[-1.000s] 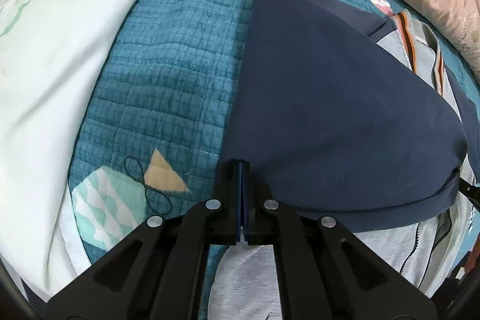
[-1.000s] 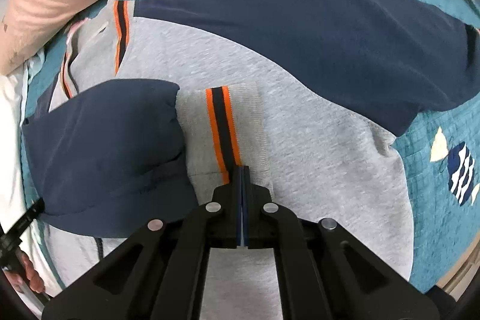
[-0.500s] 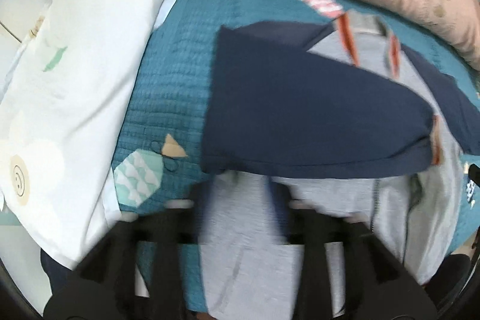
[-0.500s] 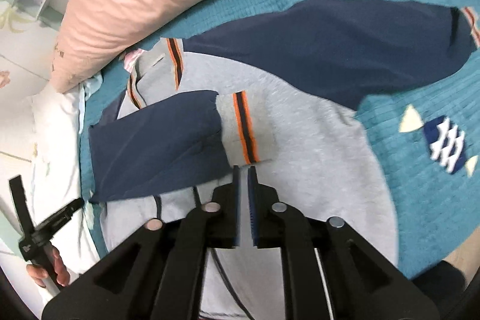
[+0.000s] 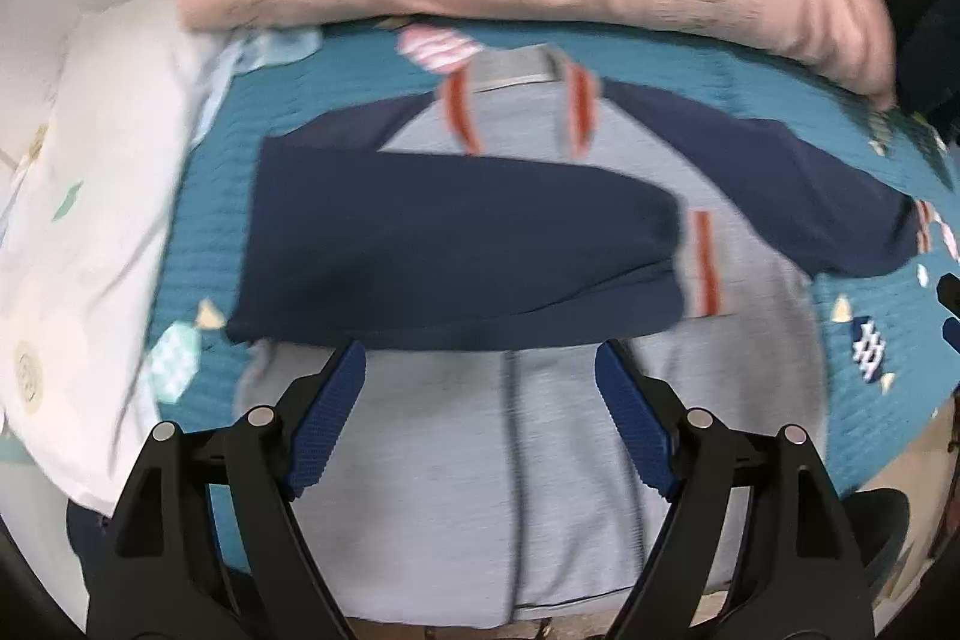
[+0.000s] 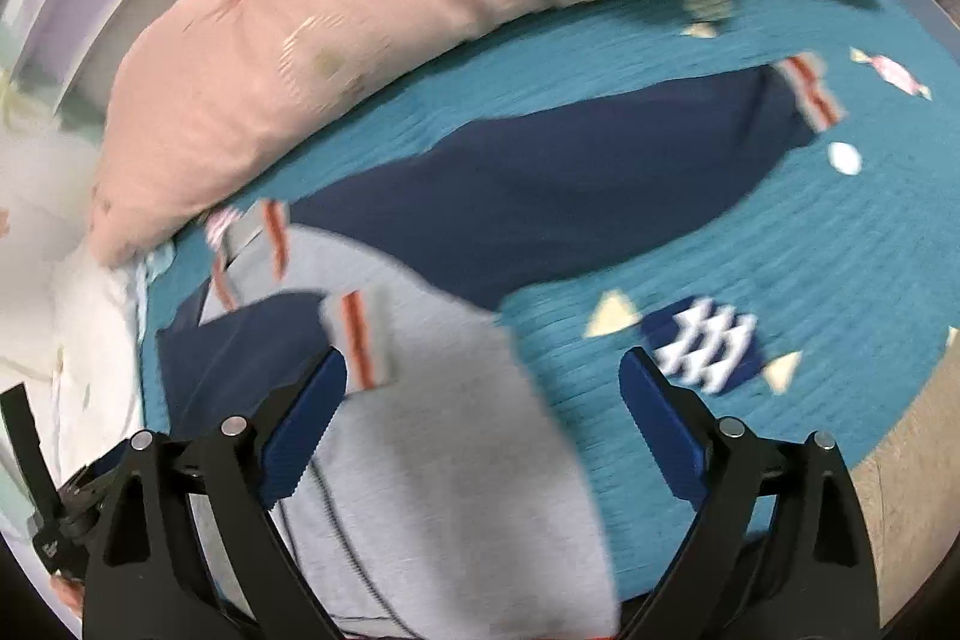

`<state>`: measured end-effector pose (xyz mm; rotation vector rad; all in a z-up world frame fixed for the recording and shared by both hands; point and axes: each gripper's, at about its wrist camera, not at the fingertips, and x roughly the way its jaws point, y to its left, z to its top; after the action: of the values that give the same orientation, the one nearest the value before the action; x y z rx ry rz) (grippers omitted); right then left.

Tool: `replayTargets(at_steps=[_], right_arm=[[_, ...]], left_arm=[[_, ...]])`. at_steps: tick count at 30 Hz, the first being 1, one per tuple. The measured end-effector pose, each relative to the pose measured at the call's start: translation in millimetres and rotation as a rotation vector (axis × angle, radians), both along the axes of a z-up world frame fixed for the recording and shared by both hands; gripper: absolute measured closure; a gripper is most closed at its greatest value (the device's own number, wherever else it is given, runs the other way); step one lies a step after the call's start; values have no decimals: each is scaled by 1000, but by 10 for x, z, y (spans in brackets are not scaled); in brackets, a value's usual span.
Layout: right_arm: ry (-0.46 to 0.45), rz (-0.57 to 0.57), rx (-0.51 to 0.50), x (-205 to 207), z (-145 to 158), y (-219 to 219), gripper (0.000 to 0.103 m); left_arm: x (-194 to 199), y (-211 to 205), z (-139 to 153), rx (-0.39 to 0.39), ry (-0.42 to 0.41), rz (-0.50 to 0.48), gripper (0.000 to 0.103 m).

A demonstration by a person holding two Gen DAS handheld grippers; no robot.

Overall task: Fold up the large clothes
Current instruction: 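Grasp the other navy sleeve cuff with the right tool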

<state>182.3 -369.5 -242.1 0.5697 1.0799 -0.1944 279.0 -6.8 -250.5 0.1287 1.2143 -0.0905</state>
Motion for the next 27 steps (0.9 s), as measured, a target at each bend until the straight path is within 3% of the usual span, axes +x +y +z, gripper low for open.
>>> replayTargets(at_steps=[3, 6, 13, 17, 20, 23, 27], right_arm=[[2, -76, 9, -73, -61, -408, 14], [24, -152, 4, -85, -164, -843, 13], [71, -288, 9, -25, -427, -1700, 13], [83, -349, 21, 57, -608, -2100, 13], [71, -416, 51, 104, -810, -2387, 13], [70, -481, 110, 140, -1000, -2612, 13], [38, -526, 166, 245, -1130, -2790, 13]], left_arm=[[54, -299, -6, -19, -15, -42, 14], [134, -548, -13, -50, -41, -71, 14], [438, -1035, -202, -138, 11, -104, 15], [625, -1196, -396, -151, 54, -118, 36], [750, -1302, -570, -176, 96, -118, 62], [883, -1431, -817, -184, 145, -127, 81], [1042, -1594, -1294, -100, 222, -129, 90]])
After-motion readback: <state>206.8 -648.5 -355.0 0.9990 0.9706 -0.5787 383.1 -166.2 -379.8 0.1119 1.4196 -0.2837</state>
